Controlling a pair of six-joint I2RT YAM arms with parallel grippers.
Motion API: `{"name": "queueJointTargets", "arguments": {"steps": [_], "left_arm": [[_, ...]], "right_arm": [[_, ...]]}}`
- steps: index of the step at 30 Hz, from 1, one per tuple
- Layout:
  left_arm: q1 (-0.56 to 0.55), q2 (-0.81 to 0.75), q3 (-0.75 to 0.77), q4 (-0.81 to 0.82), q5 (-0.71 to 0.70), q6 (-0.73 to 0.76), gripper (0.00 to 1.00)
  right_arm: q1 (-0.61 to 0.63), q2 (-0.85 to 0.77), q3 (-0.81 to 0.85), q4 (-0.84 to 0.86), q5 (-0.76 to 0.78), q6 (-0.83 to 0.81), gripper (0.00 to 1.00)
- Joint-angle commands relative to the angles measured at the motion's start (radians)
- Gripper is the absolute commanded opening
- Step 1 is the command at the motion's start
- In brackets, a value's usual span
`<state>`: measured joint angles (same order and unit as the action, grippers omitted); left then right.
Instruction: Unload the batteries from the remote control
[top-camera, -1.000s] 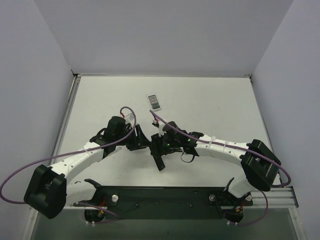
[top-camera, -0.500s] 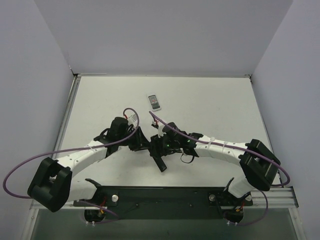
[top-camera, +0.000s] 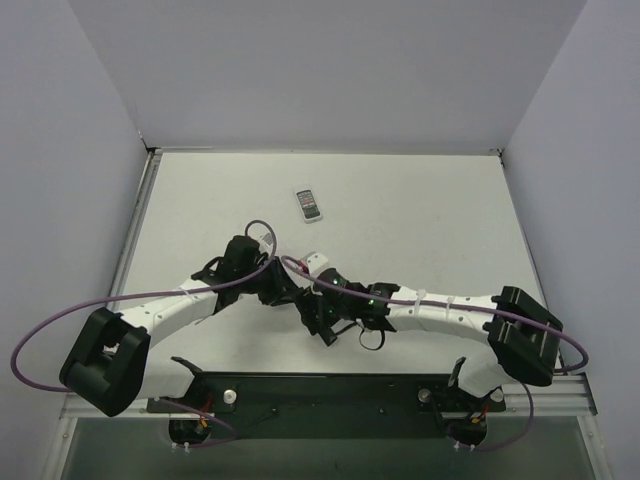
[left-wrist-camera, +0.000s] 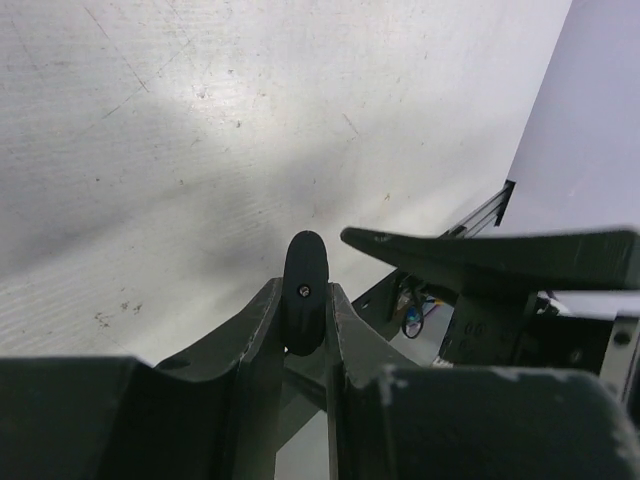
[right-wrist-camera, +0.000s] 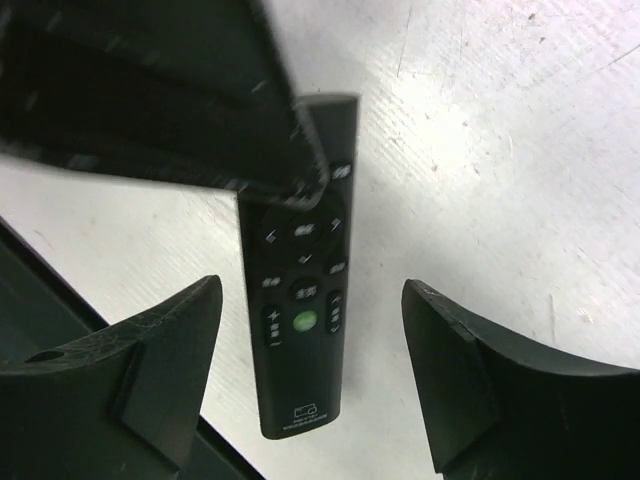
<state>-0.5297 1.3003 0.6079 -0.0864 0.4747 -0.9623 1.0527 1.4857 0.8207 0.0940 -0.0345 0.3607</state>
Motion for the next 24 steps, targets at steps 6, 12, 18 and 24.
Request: {"name": "queueJointTargets", "arguments": {"steps": [6,12,18,24], "left_arm": [[-0.004,-0.004,0.064,-0.072,-0.044,-0.122,0.0],[-0.006,0.004,0.058,-0.064,-0.033,-0.173,0.0],[-0.006,-0.015,0.026,-0.056,-0.019,-0.213,0.0],[-0.003,-0.024,0.032,-0.081,-0.021,-0.213,0.0]], "right_arm": [[0.223,0.002,-0.003,-0.174,0.608,-0.105,0.51],[0.274,0.028,-0.017,-0.206,0.709,-0.092,0.38],[0.28,0.053,-0.038,-0.18,0.694,-0.085,0.38],[0.289,0.128,-0.005,-0.212,0.763,-0.075,0.35]]}}
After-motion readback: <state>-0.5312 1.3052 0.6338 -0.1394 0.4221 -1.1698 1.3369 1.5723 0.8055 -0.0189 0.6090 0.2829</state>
